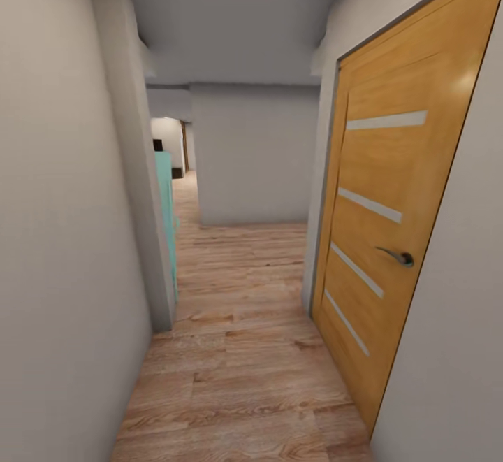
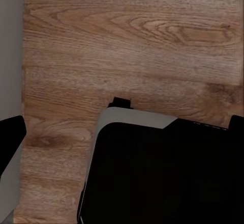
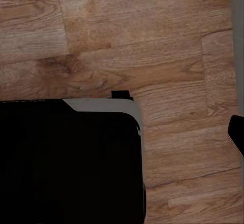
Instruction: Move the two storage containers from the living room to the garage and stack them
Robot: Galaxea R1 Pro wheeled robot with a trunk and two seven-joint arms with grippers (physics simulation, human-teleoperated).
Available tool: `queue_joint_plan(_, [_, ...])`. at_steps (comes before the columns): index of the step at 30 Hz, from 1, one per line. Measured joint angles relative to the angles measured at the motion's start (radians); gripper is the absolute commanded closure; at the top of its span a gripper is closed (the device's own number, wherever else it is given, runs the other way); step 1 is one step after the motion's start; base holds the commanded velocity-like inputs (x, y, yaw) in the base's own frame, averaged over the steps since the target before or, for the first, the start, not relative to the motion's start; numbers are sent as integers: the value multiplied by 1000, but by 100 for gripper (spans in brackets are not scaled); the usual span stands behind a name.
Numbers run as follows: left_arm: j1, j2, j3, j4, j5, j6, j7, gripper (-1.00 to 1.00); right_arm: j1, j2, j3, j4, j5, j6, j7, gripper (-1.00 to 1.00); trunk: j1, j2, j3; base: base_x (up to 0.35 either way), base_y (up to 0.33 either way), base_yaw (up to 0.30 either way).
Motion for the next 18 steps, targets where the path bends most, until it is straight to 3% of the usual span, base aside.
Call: queue_joint_plan(18, [0,0,0,0,1,2,0,-100,0,0,-3,0,-1,-5,-2,-100,0,0,0,322,0,0])
